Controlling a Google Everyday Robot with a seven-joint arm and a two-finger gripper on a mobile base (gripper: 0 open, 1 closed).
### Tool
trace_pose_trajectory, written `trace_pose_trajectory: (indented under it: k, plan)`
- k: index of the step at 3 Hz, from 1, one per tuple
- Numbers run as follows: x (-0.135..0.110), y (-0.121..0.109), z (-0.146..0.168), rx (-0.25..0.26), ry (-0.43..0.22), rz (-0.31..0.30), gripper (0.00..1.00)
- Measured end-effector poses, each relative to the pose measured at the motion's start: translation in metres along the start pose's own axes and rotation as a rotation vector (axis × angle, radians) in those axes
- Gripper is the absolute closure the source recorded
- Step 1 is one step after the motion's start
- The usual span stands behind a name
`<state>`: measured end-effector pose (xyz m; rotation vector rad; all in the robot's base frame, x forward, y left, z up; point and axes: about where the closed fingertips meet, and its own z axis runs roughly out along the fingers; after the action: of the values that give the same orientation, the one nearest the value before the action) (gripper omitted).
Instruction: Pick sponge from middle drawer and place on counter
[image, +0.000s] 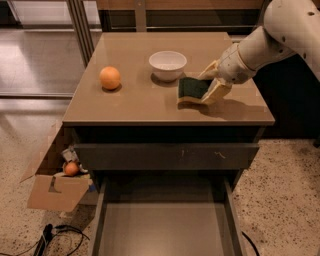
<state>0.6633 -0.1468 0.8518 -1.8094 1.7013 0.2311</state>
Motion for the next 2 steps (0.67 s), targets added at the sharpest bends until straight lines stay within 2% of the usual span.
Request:
trace_pose_trajectory:
  k: [1, 2]
  plan:
    - [0.0079, 0.0010, 0.0090, -0.003, -0.004, 0.009, 1.00]
    - [0.0088, 0.0012, 0.0101, -0.004, -0.005, 0.010, 0.87]
